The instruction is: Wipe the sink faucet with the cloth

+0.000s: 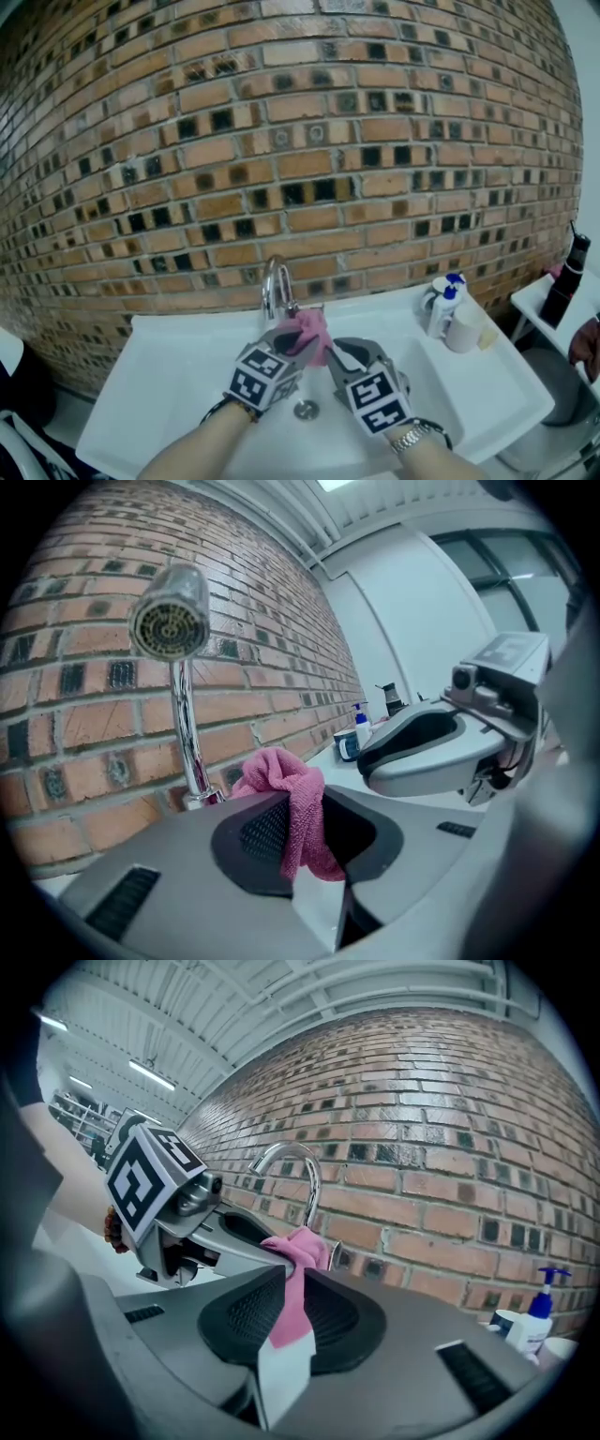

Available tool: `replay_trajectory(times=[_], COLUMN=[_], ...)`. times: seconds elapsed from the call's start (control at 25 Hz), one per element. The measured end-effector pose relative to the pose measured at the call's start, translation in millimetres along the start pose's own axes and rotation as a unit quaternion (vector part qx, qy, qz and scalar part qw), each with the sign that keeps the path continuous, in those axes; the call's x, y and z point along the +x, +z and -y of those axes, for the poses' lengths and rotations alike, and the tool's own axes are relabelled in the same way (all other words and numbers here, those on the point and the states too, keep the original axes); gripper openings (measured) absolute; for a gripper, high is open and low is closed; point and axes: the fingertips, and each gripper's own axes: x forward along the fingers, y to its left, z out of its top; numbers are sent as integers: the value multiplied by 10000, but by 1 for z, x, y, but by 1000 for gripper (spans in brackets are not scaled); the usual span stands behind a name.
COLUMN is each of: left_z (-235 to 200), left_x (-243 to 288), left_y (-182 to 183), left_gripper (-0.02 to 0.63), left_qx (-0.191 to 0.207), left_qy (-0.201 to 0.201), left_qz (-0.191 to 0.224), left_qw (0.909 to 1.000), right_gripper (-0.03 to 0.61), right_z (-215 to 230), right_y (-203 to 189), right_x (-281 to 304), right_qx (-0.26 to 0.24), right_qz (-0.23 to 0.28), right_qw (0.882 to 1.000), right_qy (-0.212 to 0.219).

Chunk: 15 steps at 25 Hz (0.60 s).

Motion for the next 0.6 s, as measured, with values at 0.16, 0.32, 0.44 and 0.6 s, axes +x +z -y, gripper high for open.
replay_trajectory(times=[0.16, 0.32, 0.44, 0.6], left_z=[11, 18, 24, 30], left_x=[-15, -31, -42, -57], left_y=[3, 7, 3, -2], left_gripper=[84, 84, 84, 84], left_qx=[-35, -69, -49, -4], left_qy=[-18, -5, 19, 59], left_qz=[81, 186, 155, 153], left_qw=[10000, 9998, 9999, 9999], right_gripper=[74, 74, 74, 69], right_z=[5, 7, 5, -3], right_y=[-2, -3, -3, -2], right_x=[-2, -5, -8, -10], right_qx=[120, 132, 44, -154], right_qz=[65, 157, 215, 288], right_qw=[9999, 9998, 9998, 9994], right_qy=[-48, -41, 8, 107])
